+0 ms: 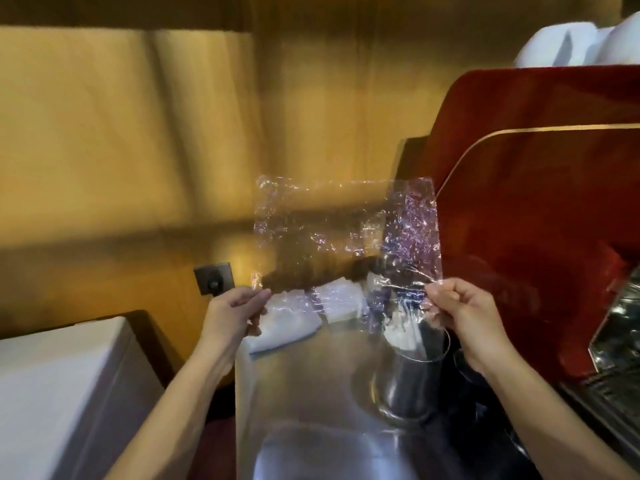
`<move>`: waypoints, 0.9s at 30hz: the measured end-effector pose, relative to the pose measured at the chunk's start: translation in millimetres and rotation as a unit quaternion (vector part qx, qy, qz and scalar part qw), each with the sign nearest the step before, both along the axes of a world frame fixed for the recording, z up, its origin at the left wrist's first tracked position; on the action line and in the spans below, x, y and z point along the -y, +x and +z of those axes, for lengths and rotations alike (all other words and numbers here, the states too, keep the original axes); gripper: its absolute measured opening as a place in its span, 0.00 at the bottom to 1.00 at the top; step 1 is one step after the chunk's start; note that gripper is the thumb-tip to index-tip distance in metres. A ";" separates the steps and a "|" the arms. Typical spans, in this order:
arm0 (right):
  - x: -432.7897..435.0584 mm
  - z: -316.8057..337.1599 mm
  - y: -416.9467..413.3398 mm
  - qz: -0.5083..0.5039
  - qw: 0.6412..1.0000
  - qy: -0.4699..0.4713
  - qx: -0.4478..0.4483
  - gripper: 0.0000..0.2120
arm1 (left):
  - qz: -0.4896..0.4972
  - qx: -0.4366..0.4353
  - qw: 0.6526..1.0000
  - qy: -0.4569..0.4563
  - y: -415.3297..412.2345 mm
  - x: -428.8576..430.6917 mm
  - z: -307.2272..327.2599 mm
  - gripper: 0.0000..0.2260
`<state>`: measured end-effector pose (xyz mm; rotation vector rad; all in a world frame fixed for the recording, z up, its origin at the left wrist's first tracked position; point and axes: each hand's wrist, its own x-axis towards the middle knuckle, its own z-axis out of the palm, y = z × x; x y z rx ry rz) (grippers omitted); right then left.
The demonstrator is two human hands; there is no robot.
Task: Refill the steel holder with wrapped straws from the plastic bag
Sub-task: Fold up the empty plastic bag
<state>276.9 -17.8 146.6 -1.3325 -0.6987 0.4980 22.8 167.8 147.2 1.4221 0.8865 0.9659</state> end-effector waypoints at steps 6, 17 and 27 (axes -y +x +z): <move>-12.4 -17.9 -11.3 0.133 0.989 -0.057 -0.019 0.08 | 0.020 0.032 0.999 -0.025 -27.1 3.6 -19.8 0.09; -21.1 -30.6 -11.5 0.179 0.982 -0.038 -0.055 0.05 | -0.041 -0.021 0.999 0.024 -63.3 12.0 -34.4 0.17; -19.9 -30.3 -0.8 0.274 0.956 -0.008 -0.104 0.09 | -0.003 0.046 0.998 0.029 -66.2 22.4 -26.3 0.23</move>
